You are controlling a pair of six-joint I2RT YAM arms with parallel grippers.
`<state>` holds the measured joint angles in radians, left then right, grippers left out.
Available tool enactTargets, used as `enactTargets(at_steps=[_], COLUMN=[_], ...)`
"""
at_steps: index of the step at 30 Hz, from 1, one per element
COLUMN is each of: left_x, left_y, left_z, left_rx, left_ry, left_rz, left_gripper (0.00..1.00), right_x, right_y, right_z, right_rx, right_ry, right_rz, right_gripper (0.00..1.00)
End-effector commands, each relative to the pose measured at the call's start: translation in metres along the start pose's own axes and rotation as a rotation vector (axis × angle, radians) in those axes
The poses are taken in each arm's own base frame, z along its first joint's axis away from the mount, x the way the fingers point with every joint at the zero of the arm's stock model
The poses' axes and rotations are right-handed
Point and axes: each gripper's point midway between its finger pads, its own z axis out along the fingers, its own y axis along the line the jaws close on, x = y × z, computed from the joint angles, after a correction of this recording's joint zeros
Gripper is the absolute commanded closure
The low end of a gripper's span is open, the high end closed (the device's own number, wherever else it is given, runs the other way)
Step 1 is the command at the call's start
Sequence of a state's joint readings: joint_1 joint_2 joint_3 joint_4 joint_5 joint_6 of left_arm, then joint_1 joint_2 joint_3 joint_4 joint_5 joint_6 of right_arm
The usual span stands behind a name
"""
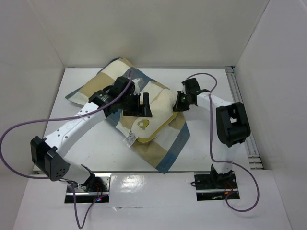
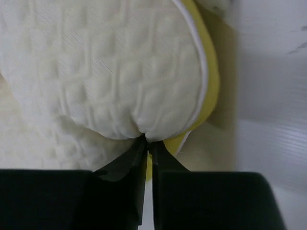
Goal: Put the pillow into the pillowcase
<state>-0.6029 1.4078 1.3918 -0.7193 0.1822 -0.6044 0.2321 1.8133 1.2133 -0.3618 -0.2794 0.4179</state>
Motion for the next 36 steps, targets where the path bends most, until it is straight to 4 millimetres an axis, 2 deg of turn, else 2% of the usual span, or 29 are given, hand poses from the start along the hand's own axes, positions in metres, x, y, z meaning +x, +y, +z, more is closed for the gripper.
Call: enactTargets(at_steps=[1, 2, 3, 4, 6, 7, 8, 9, 10, 12, 13, 14, 15, 16, 17, 18, 20, 21, 23, 25, 27, 29, 30, 31, 32, 33, 34, 35, 36], left_x=[-0.006, 0.001, -0.001, 0.002, 0.000, -0.005, -0.001, -0.004, -0.012, -0.020, -0.019, -0.032, -0.037, -0.038, -0.047, -0.049, -0.051, -0.046, -0.043, -0.024, -0.023, -0.031, -0.037, -0.052, -0.061, -0.068, -0.076, -0.092, -0.097], left_y=[0.002, 0.002, 0.003, 0.004, 0.020, 0.018, 0.029, 0.033, 0.025, 0.029, 0.040, 0.040, 0.044, 0.061, 0.054, 0.056, 0.059, 0.061, 0.073, 0.095, 0.106, 0.104, 0.111, 0.096, 0.091, 0.098, 0.095, 0.078, 0.082], left_z=[0.010, 0.015, 0.018, 0.023, 0.034, 0.036, 0.047, 0.051, 0.055, 0.065, 0.079, 0.079, 0.083, 0.093, 0.098, 0.105, 0.121, 0.144, 0.155, 0.174, 0.171, 0.156, 0.143, 0.119, 0.105, 0.089, 0.074, 0.048, 0.036], left_rx=[-0.058, -0.064, -0.074, -0.087, -0.178, -0.201, -0.258, -0.303, -0.307, -0.357, -0.412, -0.469, -0.504, -0.599, -0.596, -0.612, -0.646, -0.664, -0.741, -0.828, -0.859, -0.837, -0.833, -0.758, -0.718, -0.701, -0.674, -0.588, -0.570], left_ry=[0.023, 0.050, 0.050, 0.059, 0.067, 0.058, 0.094, 0.083, 0.062, 0.048, 0.066, 0.018, 0.010, 0.012, -0.014, -0.013, -0.008, 0.018, 0.046, 0.100, 0.122, 0.104, 0.106, 0.069, 0.040, 0.028, -0.005, -0.074, -0.091], left_rz=[0.063, 0.067, 0.067, 0.074, 0.060, 0.055, 0.041, 0.057, 0.072, 0.088, 0.093, 0.097, 0.088, 0.096, 0.105, 0.117, 0.159, 0.189, 0.231, 0.213, 0.182, 0.145, 0.096, 0.051, 0.023, 0.014, 0.001, -0.011, -0.024], left_gripper=[0.13, 0.10, 0.09, 0.07, 0.07, 0.06, 0.06, 0.04, 0.03, 0.01, 0.01, 0.01, 0.01, 0.01, 0.01, 0.01, 0.01, 0.01, 0.01, 0.01, 0.40, 0.97, 1.00, 1.00, 1.00, 1.00, 1.00, 1.00, 1.00], right_x=[0.007, 0.013, 0.014, 0.024, 0.027, 0.021, 0.016, 0.012, 0.011, 0.003, 0.009, 0.009, 0.017, 0.020, 0.024, 0.033, 0.038, 0.040, 0.044, 0.046, 0.045, 0.044, 0.049, 0.044, 0.044, 0.044, 0.044, 0.039, 0.034], right_y=[0.087, 0.098, 0.113, 0.120, 0.122, 0.117, 0.103, 0.095, 0.085, 0.055, 0.042, 0.032, 0.012, 0.004, -0.003, -0.005, -0.010, -0.010, -0.011, -0.010, -0.008, -0.002, 0.000, 0.013, 0.021, 0.035, 0.040, 0.049, 0.059], right_z=[0.006, 0.003, -0.008, -0.013, -0.028, -0.037, -0.054, -0.062, -0.075, -0.084, -0.087, -0.090, -0.086, -0.089, -0.089, -0.090, -0.089, -0.091, -0.090, -0.088, -0.088, -0.084, -0.077, -0.073, -0.068, -0.058, -0.051, -0.044, -0.032], right_rx=[-0.192, -0.209, -0.246, -0.281, -0.289, -0.282, -0.256, -0.241, -0.221, -0.157, -0.129, -0.105, -0.070, -0.057, -0.047, -0.060, -0.061, -0.062, -0.068, -0.075, -0.086, -0.107, -0.113, -0.138, -0.150, -0.168, -0.164, -0.181, -0.199], right_ry=[-0.006, -0.002, -0.014, 0.002, -0.012, -0.039, -0.076, -0.095, -0.119, -0.142, -0.121, -0.128, -0.104, -0.102, -0.100, -0.083, -0.078, -0.080, -0.068, -0.056, -0.060, -0.059, -0.028, -0.035, -0.030, -0.006, 0.005, -0.004, 0.007], right_rz=[-0.167, -0.190, -0.213, -0.227, -0.232, -0.225, -0.202, -0.189, -0.164, -0.103, -0.075, -0.069, -0.029, -0.013, 0.001, 0.011, 0.021, 0.020, 0.022, 0.025, 0.022, 0.006, -0.003, -0.037, -0.065, -0.096, -0.108, -0.129, -0.143], right_gripper=[0.93, 0.95, 0.95, 0.95, 0.83, 0.76, 0.64, 0.38, 0.32, 0.26, 0.23, 0.22, 0.22, 0.22, 0.20, 0.20, 0.20, 0.19, 0.19, 0.19, 0.19, 0.19, 0.19, 0.18, 0.17, 0.17, 0.15, 0.15, 0.13])
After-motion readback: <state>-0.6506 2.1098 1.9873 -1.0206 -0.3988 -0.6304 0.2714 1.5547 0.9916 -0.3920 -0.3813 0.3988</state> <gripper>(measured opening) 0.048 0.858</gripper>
